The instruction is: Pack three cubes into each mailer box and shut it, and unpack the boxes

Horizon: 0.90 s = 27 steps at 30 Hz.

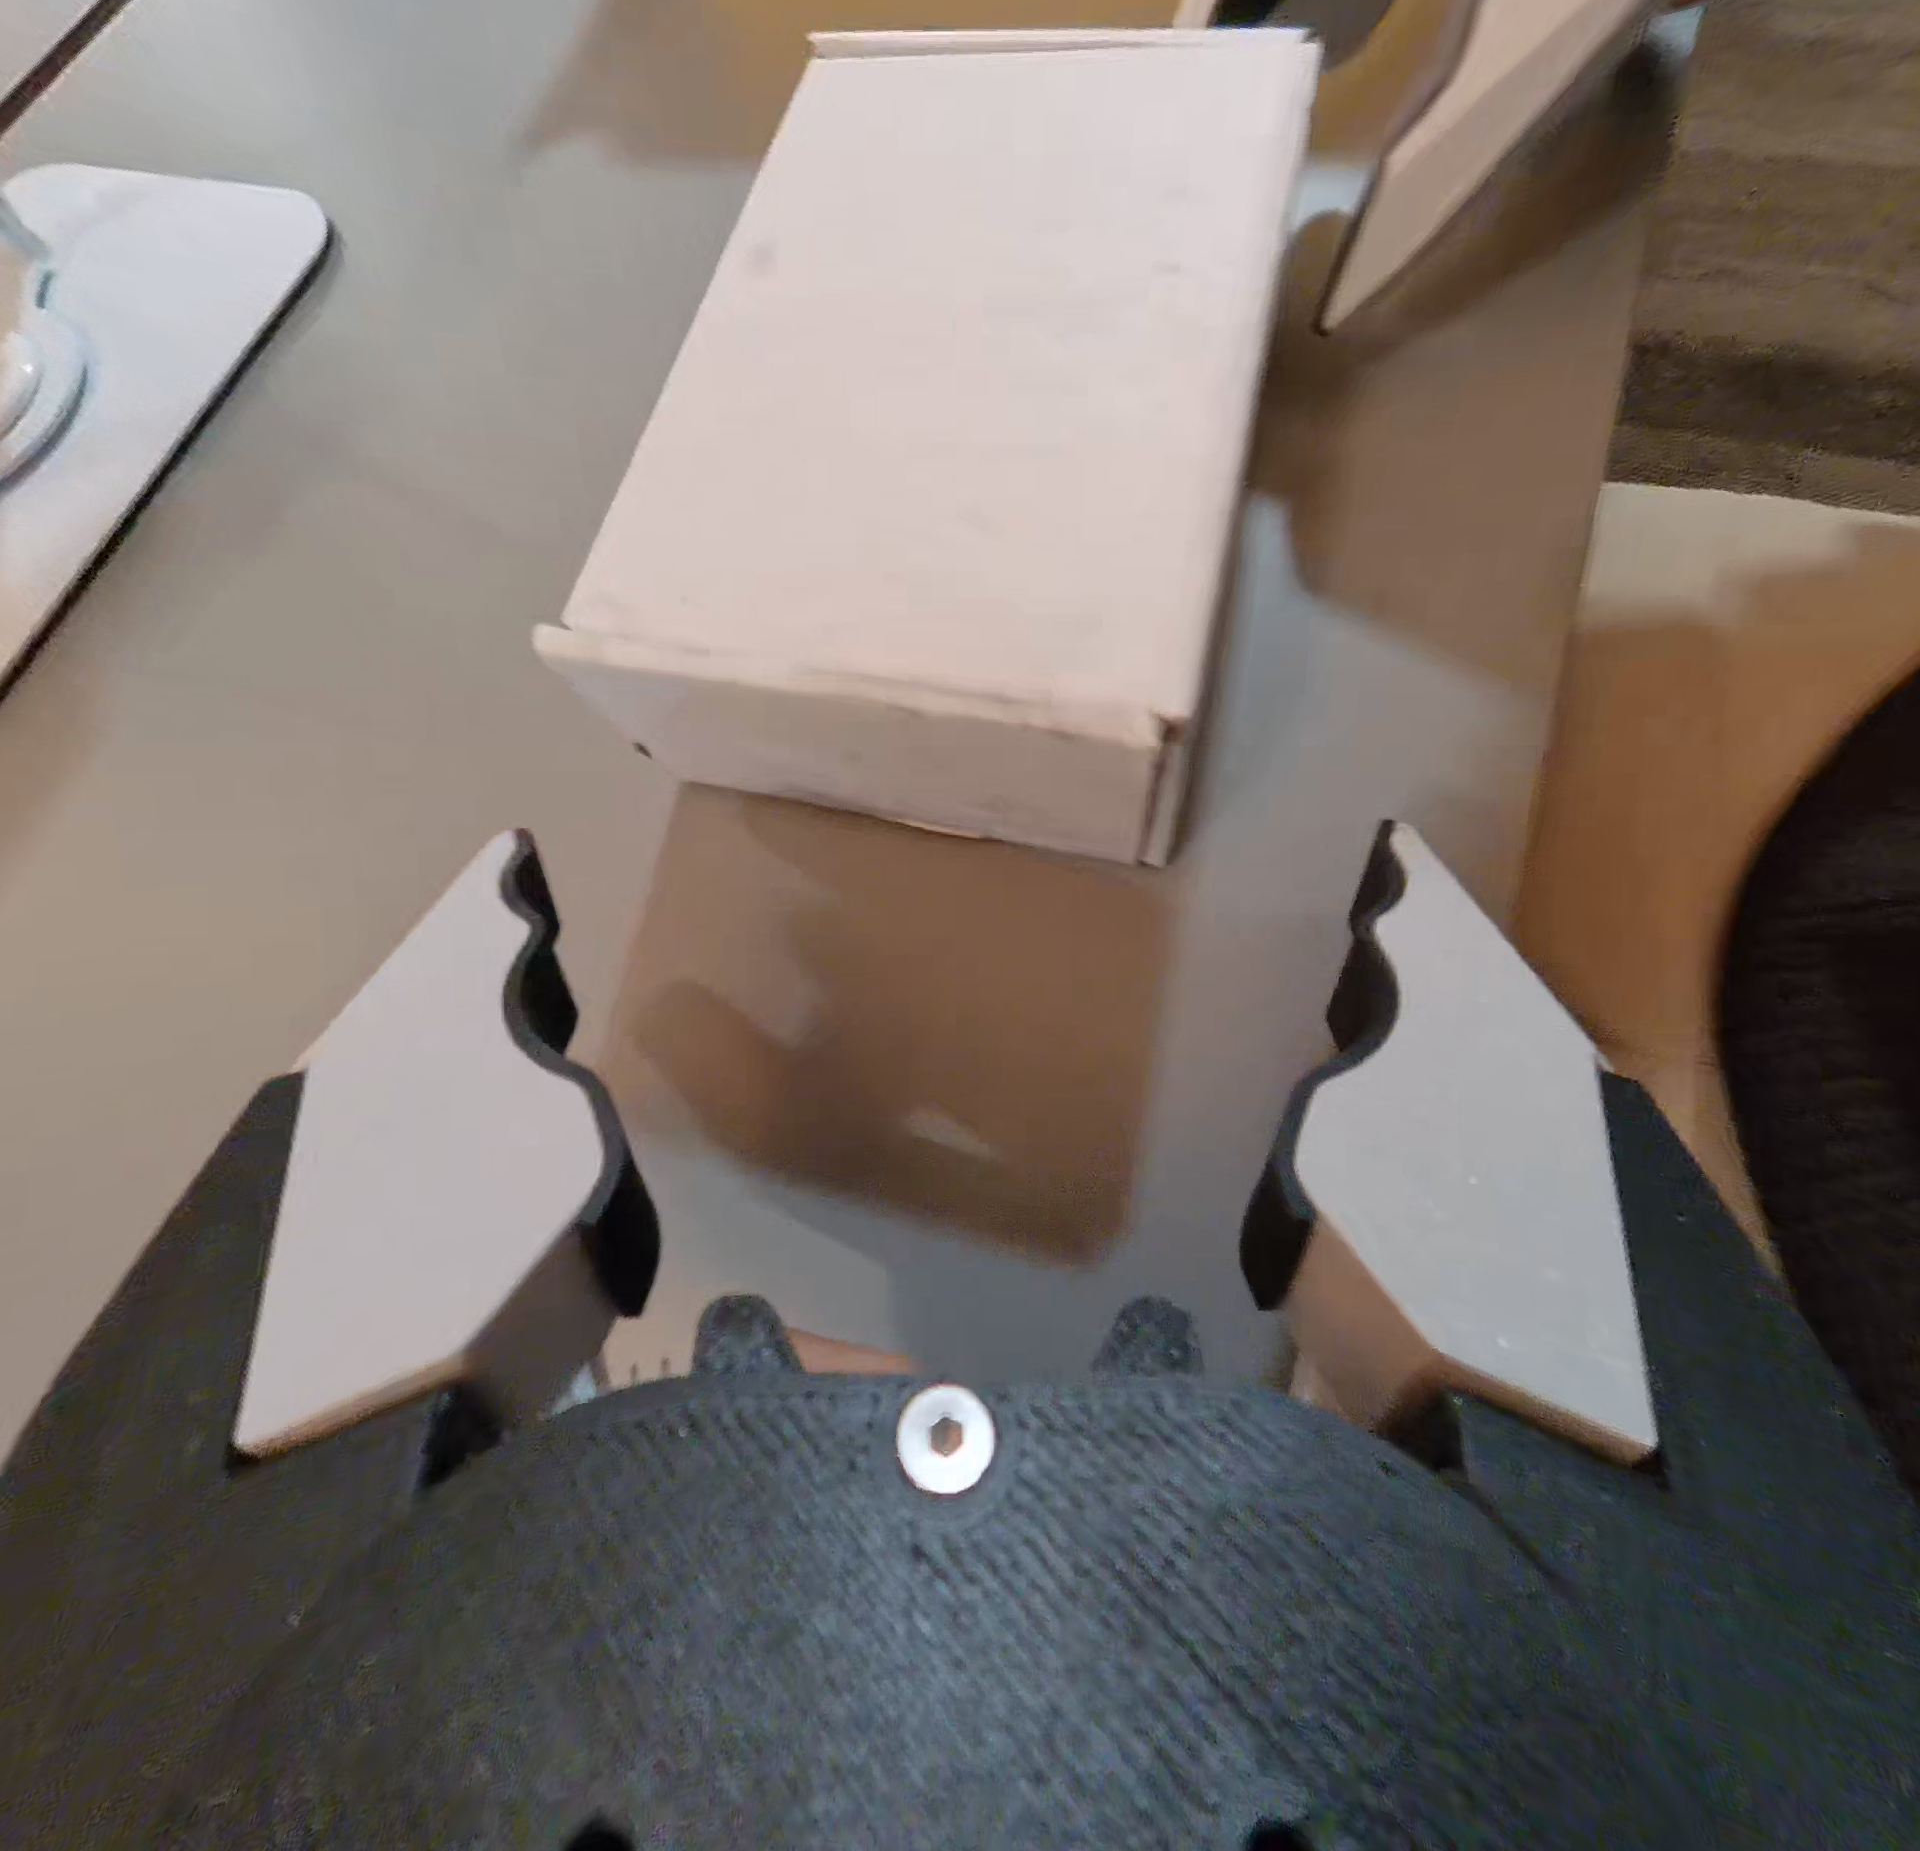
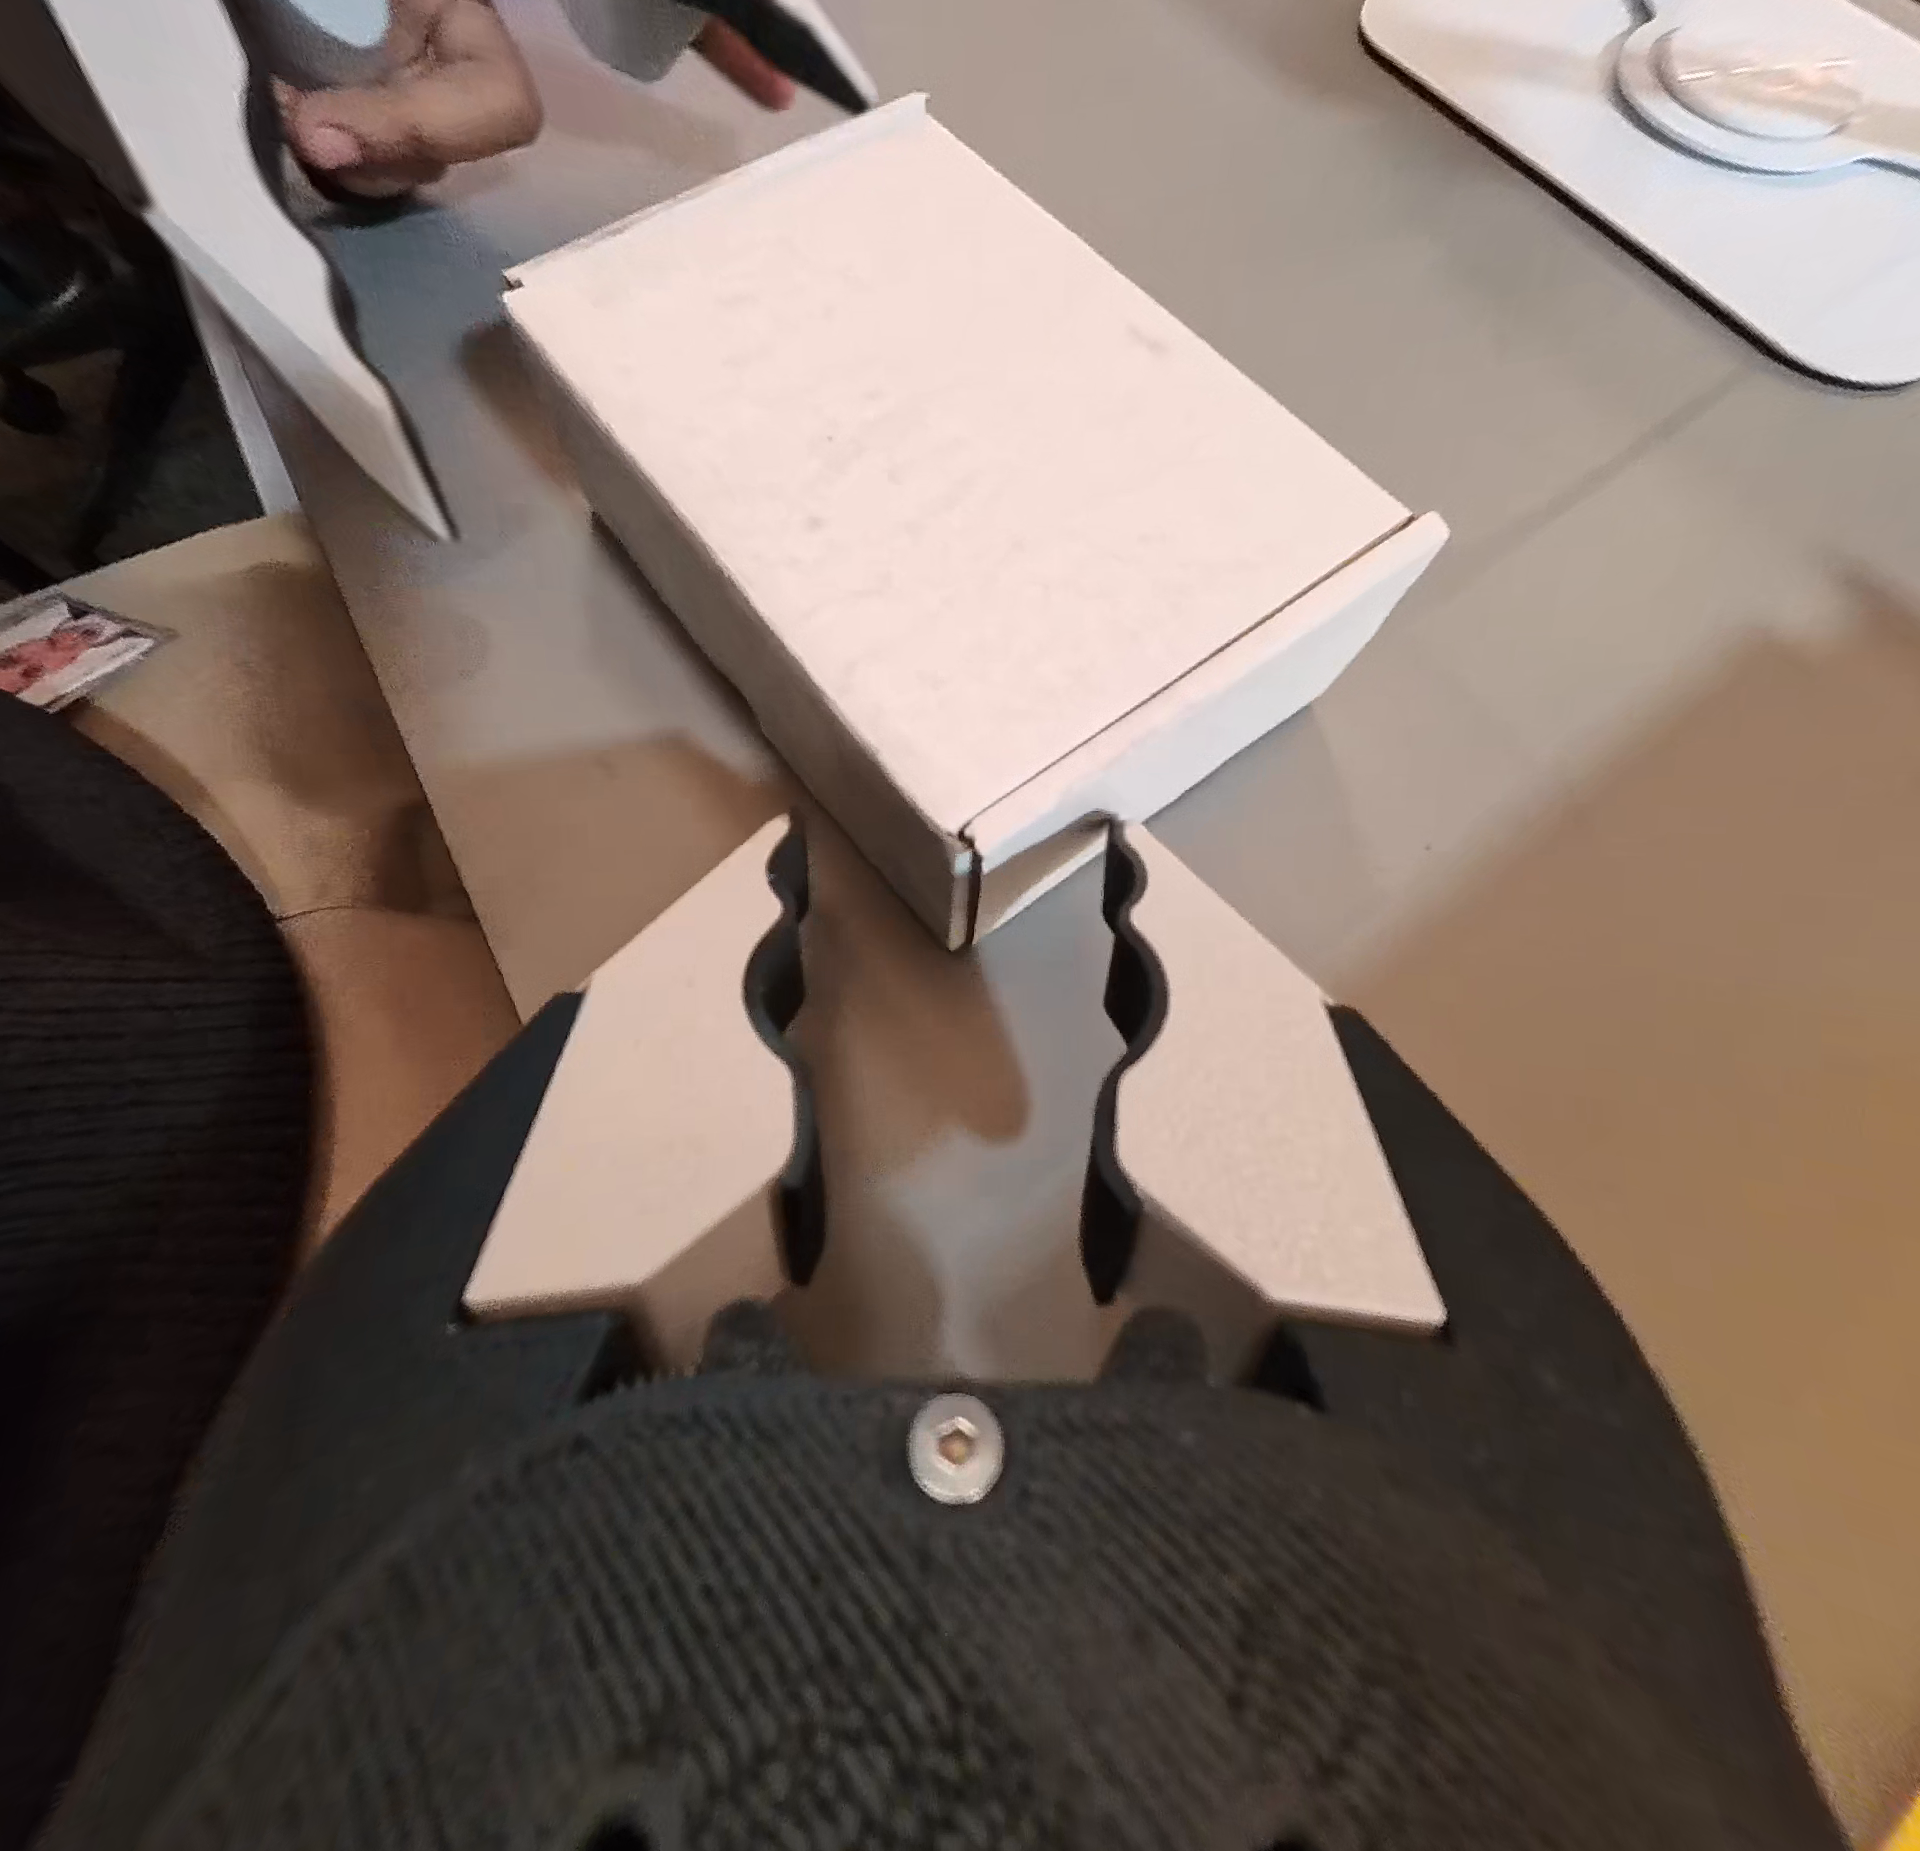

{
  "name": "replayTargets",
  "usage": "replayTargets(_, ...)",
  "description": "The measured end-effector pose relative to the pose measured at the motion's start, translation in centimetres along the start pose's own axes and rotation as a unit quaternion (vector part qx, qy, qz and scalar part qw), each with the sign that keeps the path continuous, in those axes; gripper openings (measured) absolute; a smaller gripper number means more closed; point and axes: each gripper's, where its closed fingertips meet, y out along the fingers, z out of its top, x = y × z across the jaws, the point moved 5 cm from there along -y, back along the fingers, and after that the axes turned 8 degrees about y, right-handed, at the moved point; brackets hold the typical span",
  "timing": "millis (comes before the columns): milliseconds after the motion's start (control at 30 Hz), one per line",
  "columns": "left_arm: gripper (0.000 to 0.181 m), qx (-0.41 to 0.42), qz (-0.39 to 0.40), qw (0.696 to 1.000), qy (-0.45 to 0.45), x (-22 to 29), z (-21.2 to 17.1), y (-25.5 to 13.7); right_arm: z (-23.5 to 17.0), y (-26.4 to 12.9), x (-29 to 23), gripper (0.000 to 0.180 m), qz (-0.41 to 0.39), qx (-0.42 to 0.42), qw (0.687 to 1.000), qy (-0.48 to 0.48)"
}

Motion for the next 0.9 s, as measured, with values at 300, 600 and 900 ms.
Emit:
replayTargets(300, 0.141, 0.004, -0.054, 0.998, 0.029, -1.6, 1.5, 3.0, 0.0, 0.1, 0.1, 0.054, -0.005, 0.002, 1.000, -0.001)
replayTargets(600, 0.134, 0.004, -0.063, 0.997, -0.034, -1.9, 1.8, 2.6, 1.6, -1.3, 0.8, 0.060, -0.095, 0.048, 0.992, -0.074)
replayTargets(900, 0.133, 0.008, -0.058, 0.983, -0.172, -1.7, 3.5, 2.7, 3.6, -1.0, -4.5, 0.076, -0.221, 0.049, 0.895, -0.385)
